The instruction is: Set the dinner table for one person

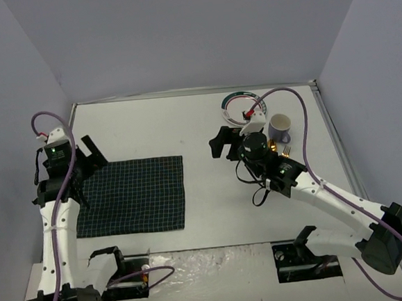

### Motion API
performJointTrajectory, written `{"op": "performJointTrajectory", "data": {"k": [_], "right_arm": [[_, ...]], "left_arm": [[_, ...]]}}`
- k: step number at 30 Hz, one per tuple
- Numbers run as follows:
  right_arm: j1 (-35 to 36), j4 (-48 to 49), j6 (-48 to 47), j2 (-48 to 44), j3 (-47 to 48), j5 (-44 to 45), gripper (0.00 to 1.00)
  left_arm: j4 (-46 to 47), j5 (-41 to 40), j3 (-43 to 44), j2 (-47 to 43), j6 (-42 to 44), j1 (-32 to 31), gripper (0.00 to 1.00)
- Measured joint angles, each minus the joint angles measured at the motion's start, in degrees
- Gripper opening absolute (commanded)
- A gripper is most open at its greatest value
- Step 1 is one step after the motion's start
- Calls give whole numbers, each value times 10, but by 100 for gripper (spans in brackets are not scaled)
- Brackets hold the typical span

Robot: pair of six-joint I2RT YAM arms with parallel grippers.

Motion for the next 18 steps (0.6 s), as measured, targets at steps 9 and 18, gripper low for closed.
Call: {"op": "performJointTrajectory", "data": {"k": [9, 18], "right_arm": [[-96, 51, 110, 3, -106, 45, 98], [-174, 146, 232, 209, -59, 62, 92]], "left_arm": [[17, -6, -93, -156, 89, -172, 97], [27, -15, -116, -173, 120, -182, 97]]}}
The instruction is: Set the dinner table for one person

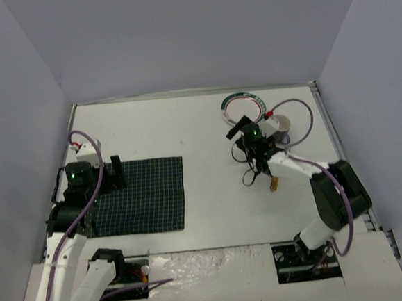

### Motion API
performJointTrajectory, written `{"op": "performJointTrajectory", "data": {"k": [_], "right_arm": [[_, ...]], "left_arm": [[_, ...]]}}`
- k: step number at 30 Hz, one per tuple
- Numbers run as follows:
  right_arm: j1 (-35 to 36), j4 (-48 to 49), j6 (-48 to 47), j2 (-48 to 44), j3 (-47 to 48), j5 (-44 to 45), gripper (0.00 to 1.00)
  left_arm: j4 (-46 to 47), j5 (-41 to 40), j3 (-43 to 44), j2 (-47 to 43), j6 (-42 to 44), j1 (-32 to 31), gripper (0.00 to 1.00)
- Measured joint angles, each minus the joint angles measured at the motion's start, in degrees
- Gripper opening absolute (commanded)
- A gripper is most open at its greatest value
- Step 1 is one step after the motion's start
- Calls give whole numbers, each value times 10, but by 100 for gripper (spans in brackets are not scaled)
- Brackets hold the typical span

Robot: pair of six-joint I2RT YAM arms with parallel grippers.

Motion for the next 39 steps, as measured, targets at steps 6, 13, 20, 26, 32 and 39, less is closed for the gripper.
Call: {"op": "performJointTrajectory", "data": {"k": [6, 13, 20, 26, 32, 39], "right_arm": [[-2, 36, 51, 128, 90, 38, 88], [-5, 33, 127, 221, 191, 91, 84], [-5, 0, 213, 285, 248, 129, 82], [-5, -20, 271, 298, 249, 143, 79], [-12, -28, 309, 330, 264, 148, 77], [-19, -31, 346, 354, 291, 158, 69]], "left_arm": [[-1, -25, 0, 3, 1, 0, 97], [-1, -45, 0, -3, 1, -4, 97], [-2, -63, 0, -5, 1, -11, 97], [-2, -71, 0, -5, 1, -12, 97], [-2, -75, 0, -5, 1, -15, 97], [-3, -81, 0, -5, 1, -16, 97]]}}
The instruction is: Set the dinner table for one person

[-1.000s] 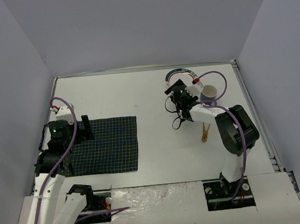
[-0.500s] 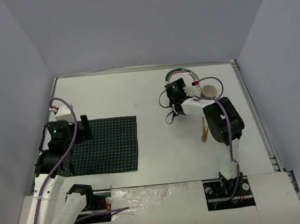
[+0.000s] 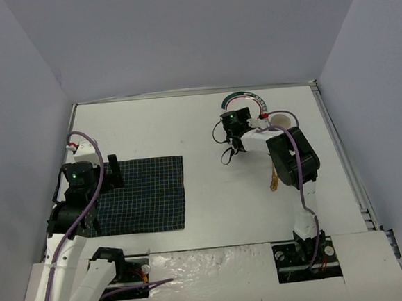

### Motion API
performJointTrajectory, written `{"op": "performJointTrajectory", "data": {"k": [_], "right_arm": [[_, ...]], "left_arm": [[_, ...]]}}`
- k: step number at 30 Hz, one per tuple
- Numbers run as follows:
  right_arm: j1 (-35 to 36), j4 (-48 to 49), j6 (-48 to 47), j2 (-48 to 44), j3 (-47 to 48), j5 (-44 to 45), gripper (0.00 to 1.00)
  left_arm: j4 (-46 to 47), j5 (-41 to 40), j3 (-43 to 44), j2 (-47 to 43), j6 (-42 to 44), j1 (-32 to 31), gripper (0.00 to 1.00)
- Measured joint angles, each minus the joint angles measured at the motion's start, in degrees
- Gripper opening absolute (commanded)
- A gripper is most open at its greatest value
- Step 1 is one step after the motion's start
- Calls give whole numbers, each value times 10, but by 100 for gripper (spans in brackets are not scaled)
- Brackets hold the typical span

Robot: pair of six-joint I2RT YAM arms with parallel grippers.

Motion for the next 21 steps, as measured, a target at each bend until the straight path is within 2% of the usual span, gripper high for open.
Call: {"op": "performJointTrajectory", "data": {"k": [8, 12, 18, 21], "right_arm": [[-14, -1, 29, 18, 15, 2, 49], [-18, 1, 45, 29, 19, 4, 26], [-19, -5, 56, 36, 22, 5, 1], [-19, 5, 55, 36, 22, 6, 0]], "left_arm": [[-1, -4, 0, 0, 0, 0, 97], [-1, -5, 0, 0, 0, 0, 97], [-1, -7, 0, 0, 0, 0, 97], [-1, -7, 0, 0, 0, 0, 97]]}}
